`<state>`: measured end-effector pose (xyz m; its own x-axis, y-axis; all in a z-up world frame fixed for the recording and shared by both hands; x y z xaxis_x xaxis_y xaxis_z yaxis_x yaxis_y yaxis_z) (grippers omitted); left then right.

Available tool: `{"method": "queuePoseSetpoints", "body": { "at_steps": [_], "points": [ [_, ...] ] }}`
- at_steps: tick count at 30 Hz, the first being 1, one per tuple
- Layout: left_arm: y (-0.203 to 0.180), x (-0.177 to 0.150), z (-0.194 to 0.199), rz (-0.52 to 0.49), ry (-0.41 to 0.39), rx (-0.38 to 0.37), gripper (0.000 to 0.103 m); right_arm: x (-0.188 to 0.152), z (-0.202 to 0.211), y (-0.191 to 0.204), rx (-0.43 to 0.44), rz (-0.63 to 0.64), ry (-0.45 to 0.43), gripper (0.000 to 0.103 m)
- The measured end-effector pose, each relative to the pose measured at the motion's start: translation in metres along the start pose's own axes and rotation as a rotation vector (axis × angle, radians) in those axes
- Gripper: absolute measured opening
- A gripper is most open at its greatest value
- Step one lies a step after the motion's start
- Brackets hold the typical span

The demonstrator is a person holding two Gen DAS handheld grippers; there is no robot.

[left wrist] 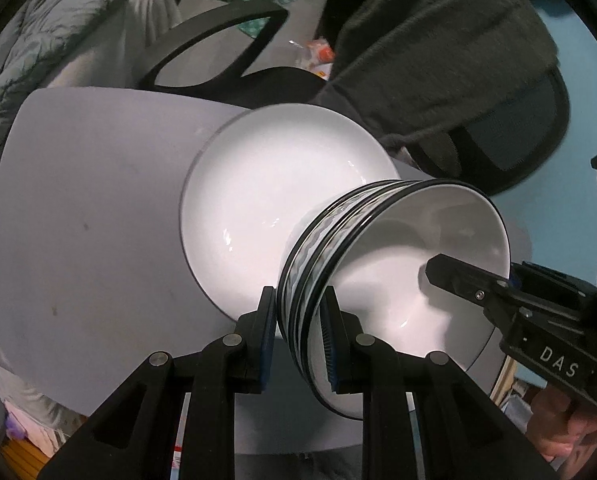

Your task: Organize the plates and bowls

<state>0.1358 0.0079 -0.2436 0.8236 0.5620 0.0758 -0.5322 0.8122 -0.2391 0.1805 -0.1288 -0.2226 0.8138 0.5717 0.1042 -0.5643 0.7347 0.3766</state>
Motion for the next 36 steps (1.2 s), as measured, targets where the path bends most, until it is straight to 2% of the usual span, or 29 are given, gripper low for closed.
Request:
{"method": "queuePoseSetpoints", "body": {
  "at_steps": [6,11,20,23,25,26,27,29,31,32,33,36],
  "points": [
    [0.026,0.018,-0.011,0.021,0.01,0.025,0.02,0.019,-0.027,0.004,-0.004,0.004,0.037,0.021],
    [0.031,0.029,-0.012,0.02,0.002,0.035,0.02,0.029,-0.032,0.005,-0.003,-0.003,0.049,0.021],
    [0.035,0.028,-0.011,-0.005,0.0,0.02,0.02,0.03,-0.034,0.004,-0.011,-0.001,0.053,0.02],
    [0.034,0.03,-0.013,-0.017,0.0,0.02,0.024,0.031,-0.036,0.005,-0.003,-0.004,0.05,0.023],
    [0.036,0.03,-0.011,-0.03,-0.011,0.04,0.03,0.032,-0.036,0.004,-0.023,0.004,0.035,0.025],
    [0.036,0.031,-0.01,-0.038,-0.02,0.054,0.031,0.033,-0.036,0.003,-0.045,0.01,0.028,0.032],
    [0.037,0.03,-0.007,-0.044,-0.033,0.066,0.035,0.034,-0.034,0.003,-0.078,0.014,0.007,0.043],
    [0.04,0.03,-0.001,-0.046,-0.054,0.081,0.039,0.036,-0.028,0.002,-0.1,0.017,-0.028,0.053],
    [0.043,0.028,0.006,-0.052,-0.083,0.097,0.048,0.037,-0.022,0.002,-0.124,0.014,-0.05,0.053],
    [0.044,0.028,0.009,-0.06,-0.099,0.114,0.05,0.038,-0.018,0.0,-0.145,0.014,-0.064,0.054],
    [0.045,0.028,0.013,-0.071,-0.121,0.124,0.053,0.039,-0.012,-0.001,-0.175,0.016,-0.084,0.058],
    [0.044,0.028,0.031,-0.097,-0.172,0.154,0.056,0.042,0.011,0.003,-0.229,0.047,-0.138,0.059]
  ]
}}
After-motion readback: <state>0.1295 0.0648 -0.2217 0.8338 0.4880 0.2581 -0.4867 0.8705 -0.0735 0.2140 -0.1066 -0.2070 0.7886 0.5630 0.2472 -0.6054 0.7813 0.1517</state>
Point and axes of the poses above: each gripper's, at about its wrist camera, not at the fingertips, and z roughly against the way its jaws point, y to its left, x to its top, the point moved 6 cm from there along -z, roughly the way its jaws point, and after that the axes turned 6 degrees about -y, right-handed, at the moved point
